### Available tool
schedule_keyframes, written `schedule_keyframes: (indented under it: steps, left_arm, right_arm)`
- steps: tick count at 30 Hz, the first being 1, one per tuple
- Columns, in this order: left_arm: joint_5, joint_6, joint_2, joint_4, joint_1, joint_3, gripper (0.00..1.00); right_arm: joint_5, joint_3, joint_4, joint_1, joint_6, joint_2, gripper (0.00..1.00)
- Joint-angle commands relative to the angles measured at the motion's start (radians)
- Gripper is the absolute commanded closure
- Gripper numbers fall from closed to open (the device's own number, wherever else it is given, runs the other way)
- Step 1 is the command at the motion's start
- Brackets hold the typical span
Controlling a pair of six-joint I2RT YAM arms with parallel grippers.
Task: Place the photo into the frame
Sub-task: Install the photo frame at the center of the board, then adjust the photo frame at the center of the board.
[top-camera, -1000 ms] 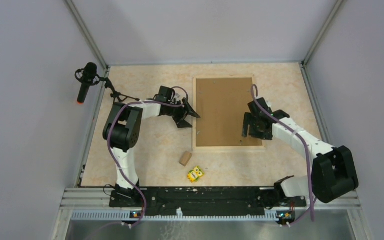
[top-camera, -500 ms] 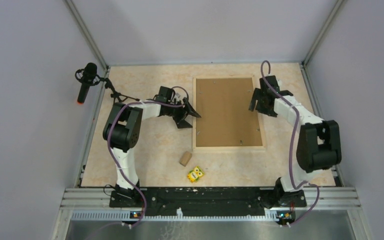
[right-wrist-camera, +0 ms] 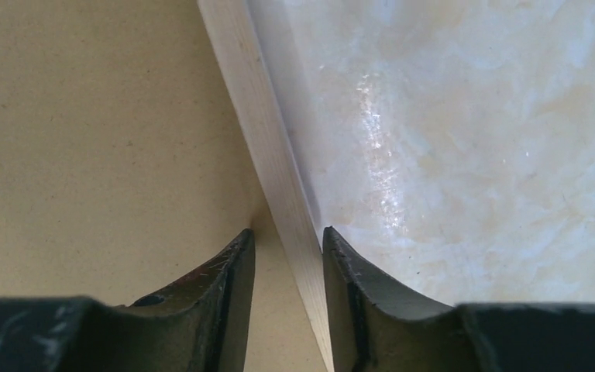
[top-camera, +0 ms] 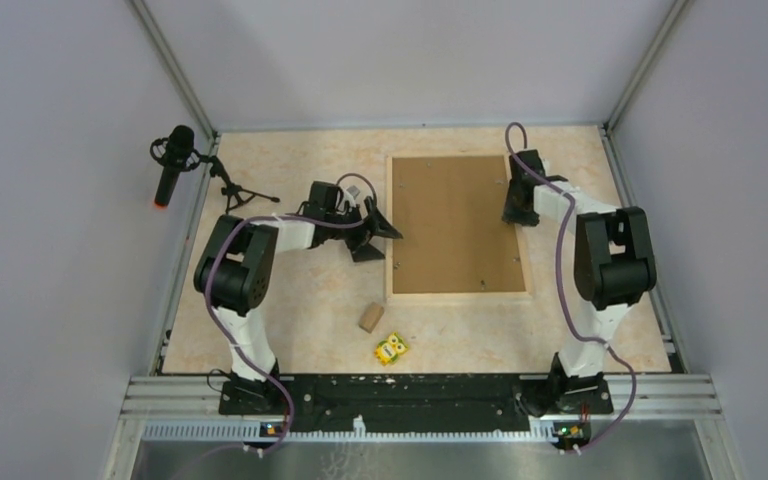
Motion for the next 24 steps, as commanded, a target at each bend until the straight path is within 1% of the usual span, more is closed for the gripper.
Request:
schedule_keyframes:
  steps: [1,4,7,9,12,17,18,20,21,24]
  left_arm:
    - [0.094,-0.002,-0.115,0.194,-0.008,0.027,0.1]
    - [0.078,0.066,-0.168,0.136,-0.01,0.055,0.08]
    - [0.042,0.159,-0.204,0.033,-0.018,0.096,0.08]
    - [0.026,0.194,-0.217,-0.01,-0.029,0.116,0.08]
    - [0.047,0.182,-0.219,-0.002,-0.047,0.118,0.08]
    - [0.091,0.158,-0.221,0.023,-0.066,0.12,0.08]
    - [0.094,0.151,-0.226,0.031,-0.066,0.116,0.08]
    - [0.097,0.144,-0.242,0.042,-0.067,0.112,0.08]
    - [0.096,0.144,-0.246,0.043,-0.067,0.11,0.08]
    - [0.091,0.149,-0.252,0.042,-0.068,0.109,0.08]
  right_arm:
    - [-0.01,-0.105,0.086,-0.01,0.05,-0.042,0.68]
    - [-0.02,-0.168,0.112,-0.01,0.097,-0.058,0.76]
    - [-0.043,-0.24,0.149,-0.01,0.142,-0.079,0.81]
    - [-0.062,-0.28,0.161,-0.01,0.155,-0.095,0.82]
    - [-0.071,-0.324,0.171,-0.01,0.159,-0.131,0.82]
    - [-0.071,-0.386,0.133,-0.009,0.176,-0.204,0.84]
    - [-0.072,-0.403,0.122,-0.01,0.197,-0.225,0.86]
    - [-0.075,-0.443,0.111,-0.01,0.26,-0.287,0.98]
    - [-0.073,-0.465,0.109,-0.01,0.301,-0.314,1.0]
    - [-0.083,-0.533,0.143,-0.01,0.447,-0.378,1.0]
